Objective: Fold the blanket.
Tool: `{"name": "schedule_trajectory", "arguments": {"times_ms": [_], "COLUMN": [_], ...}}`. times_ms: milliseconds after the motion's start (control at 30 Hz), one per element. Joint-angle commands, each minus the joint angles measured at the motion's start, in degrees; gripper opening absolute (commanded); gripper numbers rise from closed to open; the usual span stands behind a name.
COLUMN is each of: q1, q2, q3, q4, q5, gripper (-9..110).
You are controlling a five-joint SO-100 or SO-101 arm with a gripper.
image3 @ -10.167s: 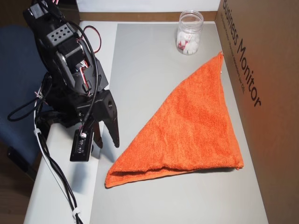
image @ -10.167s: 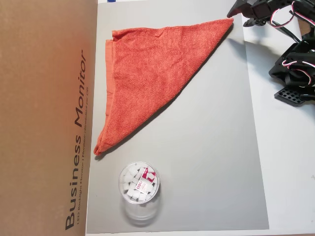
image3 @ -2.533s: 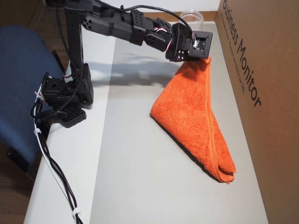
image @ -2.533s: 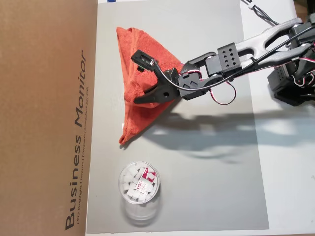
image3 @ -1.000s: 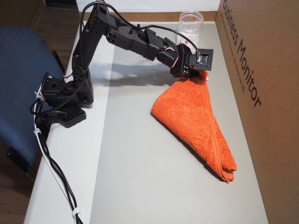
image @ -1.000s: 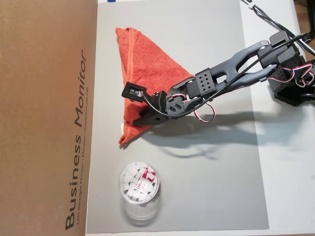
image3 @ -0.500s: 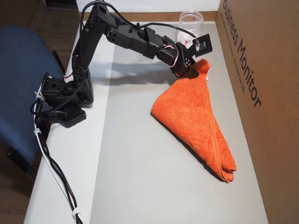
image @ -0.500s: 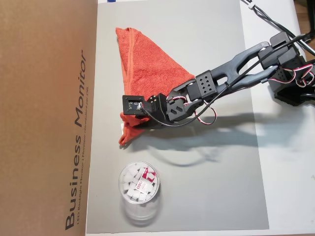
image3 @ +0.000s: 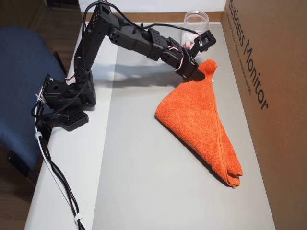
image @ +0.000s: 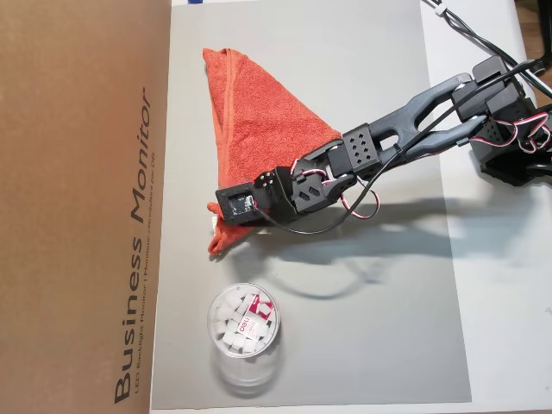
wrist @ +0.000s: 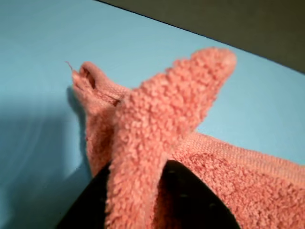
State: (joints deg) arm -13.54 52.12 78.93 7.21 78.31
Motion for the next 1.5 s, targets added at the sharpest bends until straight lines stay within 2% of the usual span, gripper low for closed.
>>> {"name": "schedule_trajectory", "arguments": {"times_ms": [0,933,1100,1467], "q1": [-1.1,-3.7,-5.4,-7.8], "q2": [0.4,1.5,1.5,0.4], "q3": [-2.5,-2.6,-2.6,-2.6], "q4": [-1.0,-6.8,-6.8,-6.7], "q5": [-2.7,-3.2,2.8,4.4], "gripper": [9,13,13,13]}}
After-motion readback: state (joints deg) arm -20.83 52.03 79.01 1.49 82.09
